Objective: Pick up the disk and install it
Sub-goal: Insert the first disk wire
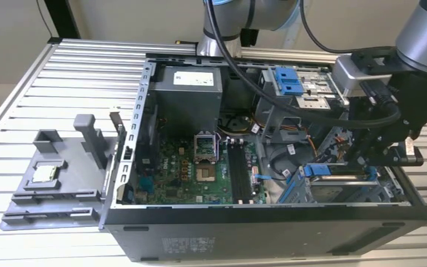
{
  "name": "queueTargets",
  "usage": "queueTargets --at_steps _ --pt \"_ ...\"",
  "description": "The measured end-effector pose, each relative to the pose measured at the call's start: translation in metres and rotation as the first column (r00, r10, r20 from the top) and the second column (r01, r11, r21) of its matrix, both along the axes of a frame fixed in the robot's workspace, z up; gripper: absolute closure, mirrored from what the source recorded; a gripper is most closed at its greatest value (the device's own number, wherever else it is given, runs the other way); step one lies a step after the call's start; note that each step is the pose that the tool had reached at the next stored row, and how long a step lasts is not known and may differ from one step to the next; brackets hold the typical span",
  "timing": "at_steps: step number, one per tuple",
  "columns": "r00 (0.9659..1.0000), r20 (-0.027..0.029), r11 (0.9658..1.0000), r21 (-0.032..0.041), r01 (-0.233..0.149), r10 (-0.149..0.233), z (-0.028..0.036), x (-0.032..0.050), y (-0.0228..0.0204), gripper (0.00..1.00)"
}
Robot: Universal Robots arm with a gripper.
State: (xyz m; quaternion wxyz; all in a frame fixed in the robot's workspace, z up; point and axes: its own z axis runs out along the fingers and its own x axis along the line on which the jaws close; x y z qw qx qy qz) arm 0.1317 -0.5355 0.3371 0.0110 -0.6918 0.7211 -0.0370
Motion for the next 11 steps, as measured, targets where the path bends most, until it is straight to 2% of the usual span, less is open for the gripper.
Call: queueTargets --at_steps 2,11 --pt "1.0 0.0021 1.0 0.0006 0.0 0.0 -0.0007 -0.0002 0.0 1.0" --pt "1.0 0.0021 1.0 0.0005 0.0 0.0 -0.0035 -0.0009 0.0 1.0"
